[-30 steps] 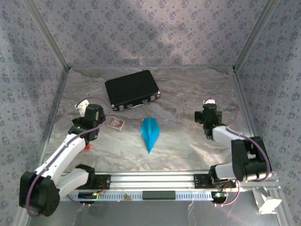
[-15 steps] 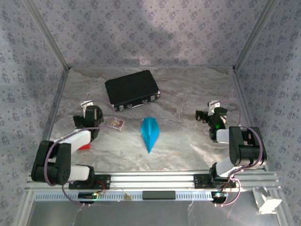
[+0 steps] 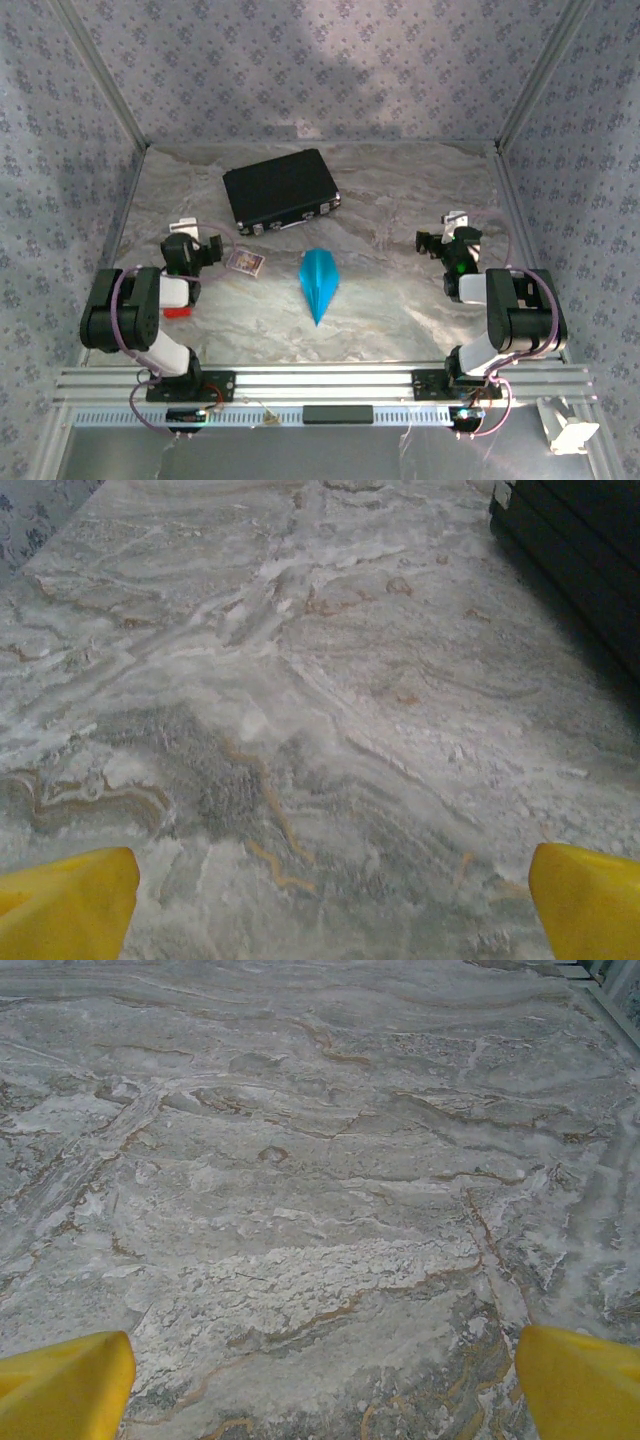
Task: Fold a paper plane with a square sheet of paper (pick it up from the middle)
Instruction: Reset both arms
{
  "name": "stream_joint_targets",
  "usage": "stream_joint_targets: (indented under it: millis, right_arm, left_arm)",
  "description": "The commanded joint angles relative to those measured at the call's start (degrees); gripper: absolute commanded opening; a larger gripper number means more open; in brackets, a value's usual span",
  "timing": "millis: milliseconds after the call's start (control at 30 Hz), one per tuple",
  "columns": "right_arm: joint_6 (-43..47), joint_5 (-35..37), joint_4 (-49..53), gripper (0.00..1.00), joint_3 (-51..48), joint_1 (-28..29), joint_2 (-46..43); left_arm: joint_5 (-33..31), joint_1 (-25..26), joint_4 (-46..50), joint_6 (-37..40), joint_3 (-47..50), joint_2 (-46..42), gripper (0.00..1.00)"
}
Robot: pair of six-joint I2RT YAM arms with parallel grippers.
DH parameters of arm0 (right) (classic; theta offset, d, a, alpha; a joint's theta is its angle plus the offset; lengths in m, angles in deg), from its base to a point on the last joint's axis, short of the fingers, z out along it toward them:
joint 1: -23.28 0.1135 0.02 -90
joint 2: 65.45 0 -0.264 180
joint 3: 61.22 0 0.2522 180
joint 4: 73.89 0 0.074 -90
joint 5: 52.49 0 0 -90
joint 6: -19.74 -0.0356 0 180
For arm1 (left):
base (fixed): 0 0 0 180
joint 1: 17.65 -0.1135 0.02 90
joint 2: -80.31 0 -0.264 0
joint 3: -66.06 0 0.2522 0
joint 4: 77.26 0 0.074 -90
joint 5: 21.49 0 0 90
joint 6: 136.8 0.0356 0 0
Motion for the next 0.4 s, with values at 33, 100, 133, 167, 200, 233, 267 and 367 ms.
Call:
stream_joint_targets:
  millis: [33,100,133,167,200,233,267,367]
  right_arm:
    - [-0.6,0.9,-1.5,0.99,0.8,0.1,0.0]
    - [-0.6,0.9,-1.5,0.99,0.9,0.2,-0.1]
    - [-0.5,0.9,-1.5,0.99,0.8,0.1,0.0]
    - [-0.6,0.9,-1.5,0.99,0.9,0.2,0.0]
    - [-0.6,0.9,-1.4,0.99,1.0,0.1,0.1]
    - [-0.6,0.8,-1.3,0.99,1.0,0.1,0.1]
    - [-0.5,0.8,-1.3,0.99,1.0,0.1,0.0]
    - [-0.5,0.9,-1.5,0.99,0.8,0.1,-0.1]
  left_arm:
    - [2.1,0.0,-0.6,-0.3,-3.0,-0.7,1.0]
    - [2.0,-0.1,-1.8,-0.3,-2.8,-0.5,1.0]
    - [1.9,0.0,-1.1,-0.2,-2.9,-0.6,1.0]
    - [1.6,0.2,-2.1,0.0,-2.7,-0.4,1.0]
    - [1.6,0.4,-1.5,0.2,-2.9,-0.5,1.0]
    - [1.9,0.6,-1.2,0.5,-3.0,-0.5,1.0]
    - [2.2,0.6,-1.2,0.6,-3.1,-0.5,1.0]
    - [2.2,0.6,-1.1,0.6,-3.1,-0.5,1.0]
